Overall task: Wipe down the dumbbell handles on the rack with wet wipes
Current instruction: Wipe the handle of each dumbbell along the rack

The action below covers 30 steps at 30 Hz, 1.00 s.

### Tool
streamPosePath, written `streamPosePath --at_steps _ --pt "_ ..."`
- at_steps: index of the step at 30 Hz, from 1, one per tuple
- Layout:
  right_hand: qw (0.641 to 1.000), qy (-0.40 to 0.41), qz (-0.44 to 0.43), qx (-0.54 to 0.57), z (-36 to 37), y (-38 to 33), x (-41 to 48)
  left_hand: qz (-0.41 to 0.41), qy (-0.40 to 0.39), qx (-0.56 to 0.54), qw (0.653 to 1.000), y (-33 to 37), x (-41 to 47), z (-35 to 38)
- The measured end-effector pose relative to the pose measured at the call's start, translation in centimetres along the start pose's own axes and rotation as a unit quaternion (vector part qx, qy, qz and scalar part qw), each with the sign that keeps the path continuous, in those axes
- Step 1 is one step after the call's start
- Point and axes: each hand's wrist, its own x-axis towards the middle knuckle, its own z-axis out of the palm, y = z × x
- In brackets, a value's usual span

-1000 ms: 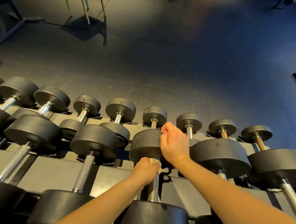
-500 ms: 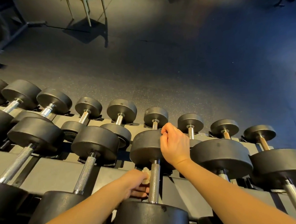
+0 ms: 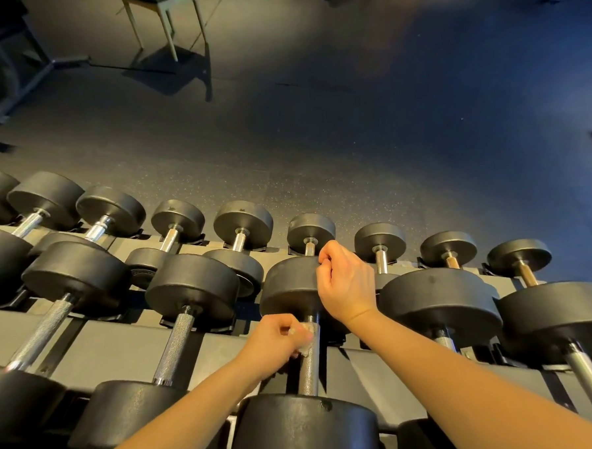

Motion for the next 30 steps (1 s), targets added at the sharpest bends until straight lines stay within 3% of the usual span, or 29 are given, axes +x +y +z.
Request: streamPosePath --at_steps 5,7,10,12,15,18,22,24,26,30 --pt "1.0 -0.003 -0.001 -0.001 -0.1 0.0 0.0 -0.029 -0.124 0.16 0.979 0.7 -0.5 -0.8" --pt "1.0 -0.003 0.001 -0.003 0.0 0.1 0.0 0.0 -0.088 0.127 0.988 0.9 -0.2 -0.7" --pt "1.0 -0.002 0.001 -0.003 0.0 0.1 0.0 0.074 0.036 0.096 0.992 1.0 0.4 0.6" --pt "1.0 -0.002 -0.003 -0.003 0.0 0.1 0.0 0.098 0.047 0.133 0.985 0.9 0.2 1.3" --pt "1.0 -0.002 -0.004 -0.002 0.0 0.1 0.0 0.089 -0.057 0.211 0.972 0.6 -0.4 -0.1" --pt "1.0 0.002 0.001 -0.002 0.0 0.1 0.0 0.097 -0.18 0.292 0.934 1.5 -0.9 -1.5" --pt "1.0 0.001 -0.001 0.0 0.0 -0.1 0.1 0.205 -0.056 0.294 0.932 2.7 -0.2 0.4" --pt "1.0 0.002 -0.004 0.002 -0.1 -0.1 0.0 0.24 -0.043 0.342 0.908 2.3 0.3 1.4" --pt "1.0 -0.002 -0.007 0.007 -0.2 -0.1 0.0 0.23 -0.067 0.362 0.901 1.5 0.3 1.6" --pt "1.0 -0.004 -0.004 0.013 -0.2 -0.1 0.0 0.131 -0.154 0.26 0.944 0.8 -0.1 -0.3"
